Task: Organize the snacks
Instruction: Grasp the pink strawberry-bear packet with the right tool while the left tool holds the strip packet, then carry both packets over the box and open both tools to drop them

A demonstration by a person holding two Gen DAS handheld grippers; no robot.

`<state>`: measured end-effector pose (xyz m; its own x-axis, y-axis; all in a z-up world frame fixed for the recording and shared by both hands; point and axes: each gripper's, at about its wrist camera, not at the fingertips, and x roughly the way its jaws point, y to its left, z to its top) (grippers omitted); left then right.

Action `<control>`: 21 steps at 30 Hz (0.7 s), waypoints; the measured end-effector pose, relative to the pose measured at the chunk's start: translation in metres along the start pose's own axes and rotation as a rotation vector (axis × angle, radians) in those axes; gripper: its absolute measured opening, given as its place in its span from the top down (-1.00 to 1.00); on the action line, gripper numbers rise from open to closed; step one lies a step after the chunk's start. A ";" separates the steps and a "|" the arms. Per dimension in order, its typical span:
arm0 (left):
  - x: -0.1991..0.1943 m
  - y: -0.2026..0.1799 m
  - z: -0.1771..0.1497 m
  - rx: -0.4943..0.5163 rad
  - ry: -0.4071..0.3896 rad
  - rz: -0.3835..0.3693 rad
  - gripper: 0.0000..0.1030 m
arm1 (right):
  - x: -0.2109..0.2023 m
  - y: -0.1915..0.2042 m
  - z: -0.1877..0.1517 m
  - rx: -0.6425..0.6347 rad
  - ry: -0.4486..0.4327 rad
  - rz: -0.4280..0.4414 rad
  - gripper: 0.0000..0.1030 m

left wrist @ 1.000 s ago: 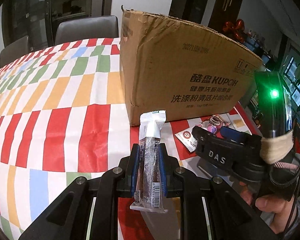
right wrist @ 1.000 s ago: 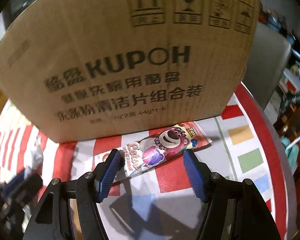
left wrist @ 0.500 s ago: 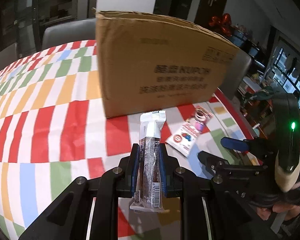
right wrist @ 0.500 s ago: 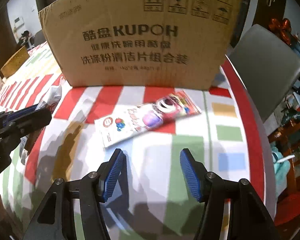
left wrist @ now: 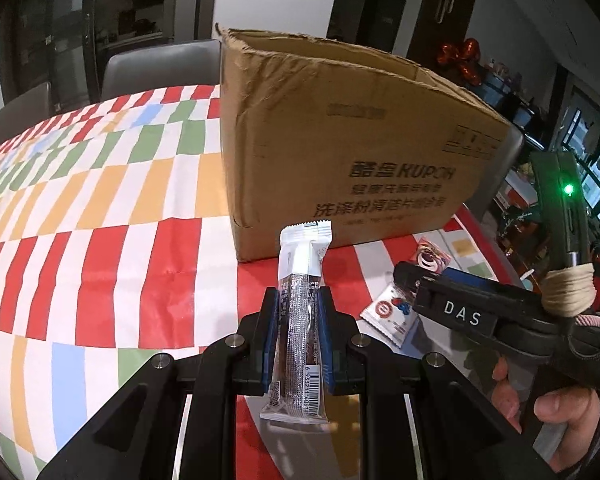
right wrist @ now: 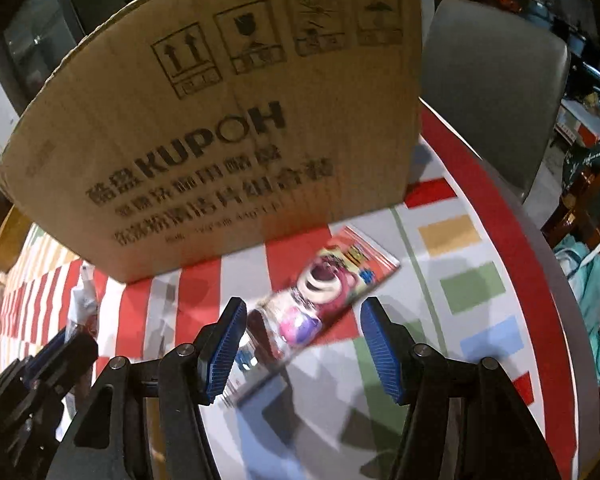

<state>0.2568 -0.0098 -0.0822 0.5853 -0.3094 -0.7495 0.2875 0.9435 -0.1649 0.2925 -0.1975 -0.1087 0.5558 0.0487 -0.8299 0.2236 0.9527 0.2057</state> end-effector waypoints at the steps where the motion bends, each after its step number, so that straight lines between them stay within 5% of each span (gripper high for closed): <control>1: 0.001 0.001 0.000 -0.006 0.002 -0.001 0.62 | 0.001 0.001 0.001 0.003 0.000 0.004 -0.17; 10: 0.006 0.002 -0.001 -0.020 0.014 -0.006 0.62 | 0.025 0.048 0.008 -0.090 -0.038 -0.121 -0.16; 17: 0.004 -0.003 -0.001 -0.018 0.012 -0.010 0.62 | 0.020 0.055 -0.011 -0.113 -0.050 -0.098 0.46; 21: 0.002 -0.008 0.000 -0.010 0.011 -0.017 0.62 | -0.013 0.034 -0.028 -0.119 -0.059 -0.060 0.60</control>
<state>0.2556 -0.0181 -0.0827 0.5718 -0.3240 -0.7537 0.2899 0.9392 -0.1838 0.2703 -0.1576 -0.1061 0.5914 -0.0238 -0.8061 0.1630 0.9824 0.0906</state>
